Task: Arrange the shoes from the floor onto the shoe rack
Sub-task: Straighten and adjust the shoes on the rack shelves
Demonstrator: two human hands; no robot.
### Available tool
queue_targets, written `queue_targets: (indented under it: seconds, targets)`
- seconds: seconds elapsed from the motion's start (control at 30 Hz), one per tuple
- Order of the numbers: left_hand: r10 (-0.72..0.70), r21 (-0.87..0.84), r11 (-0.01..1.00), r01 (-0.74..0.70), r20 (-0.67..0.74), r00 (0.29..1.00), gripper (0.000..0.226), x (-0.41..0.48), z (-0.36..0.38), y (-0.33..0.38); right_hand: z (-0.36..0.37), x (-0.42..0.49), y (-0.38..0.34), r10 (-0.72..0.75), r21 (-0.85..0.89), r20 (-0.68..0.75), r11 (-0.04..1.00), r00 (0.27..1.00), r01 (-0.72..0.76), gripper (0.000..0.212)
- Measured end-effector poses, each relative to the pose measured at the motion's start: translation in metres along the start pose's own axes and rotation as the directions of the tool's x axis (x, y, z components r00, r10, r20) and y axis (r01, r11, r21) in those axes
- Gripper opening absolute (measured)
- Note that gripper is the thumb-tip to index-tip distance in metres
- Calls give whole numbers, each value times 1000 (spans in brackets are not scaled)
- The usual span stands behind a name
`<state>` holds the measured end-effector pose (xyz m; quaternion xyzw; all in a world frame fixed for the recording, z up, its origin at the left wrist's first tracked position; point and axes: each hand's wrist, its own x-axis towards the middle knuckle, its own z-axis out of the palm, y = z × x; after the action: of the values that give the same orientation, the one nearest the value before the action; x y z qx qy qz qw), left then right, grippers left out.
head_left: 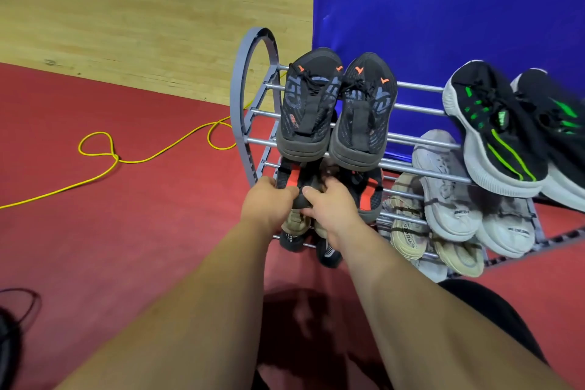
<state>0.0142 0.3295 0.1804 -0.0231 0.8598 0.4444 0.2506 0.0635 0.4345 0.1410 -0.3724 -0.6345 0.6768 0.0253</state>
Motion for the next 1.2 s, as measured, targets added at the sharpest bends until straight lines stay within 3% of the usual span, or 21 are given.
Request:
queue_targets:
  seconds: [0.07,0.13,0.27,0.37,0.5,0.57,0.63,0.7,0.77,0.87,0.93,1.0,1.07,1.2]
  targets:
    - [0,13,1000,0,19,1000,32,0,-2,-2,-3,-8,-8,10,16,22,1000,1000,-10,10]
    - [2,6,1000,-2,28,1000,42,-2,-2,-3,-8,-11,-12,14,35,41,999,999,-16,28]
    - [4,-53,999,-5,-14,1000,28,-1,-1,-4,-7,-9,-11,8,-80,58,997,998,-3,54]
    - [12,-53,998,-15,-52,999,34,0,-3,-3,0,-12,-14,53,-102,85,994,995,-44,60]
    - [20,-3,1000,-20,-47,999,33,1,-4,-4,3,-10,-21,193,77,130,976,972,-204,54]
    - [27,49,999,-25,-51,998,41,2,-3,-5,-1,-10,-26,229,76,184,966,956,-246,55]
    - [32,82,996,-27,-65,997,56,5,1,-4,-6,-16,-31,203,-36,184,979,962,-200,54]
    - [28,82,996,-21,-82,996,76,13,8,-7,-15,-19,-34,13,-298,64,955,998,6,37]
    - [23,87,996,-14,-108,994,88,32,22,-18,-31,-22,-36,-211,-570,-64,810,976,138,15]
    - [7,122,992,6,-113,994,83,17,27,-3,-60,-27,-34,-392,-828,-170,554,904,84,21]
    - [-5,147,989,26,-141,990,77,10,29,4,-71,-30,-29,-349,-858,-224,513,910,-15,37]
    - [-6,154,988,30,-158,987,77,8,32,4,-75,-31,-19,-217,-817,-230,573,949,-67,83]
    - [18,178,984,13,-173,985,79,8,36,3,-74,-31,-7,-172,-801,-214,594,962,-72,108]
    - [74,220,975,-30,-197,978,80,11,37,-2,-65,-27,6,-236,-817,-260,571,936,-82,103]
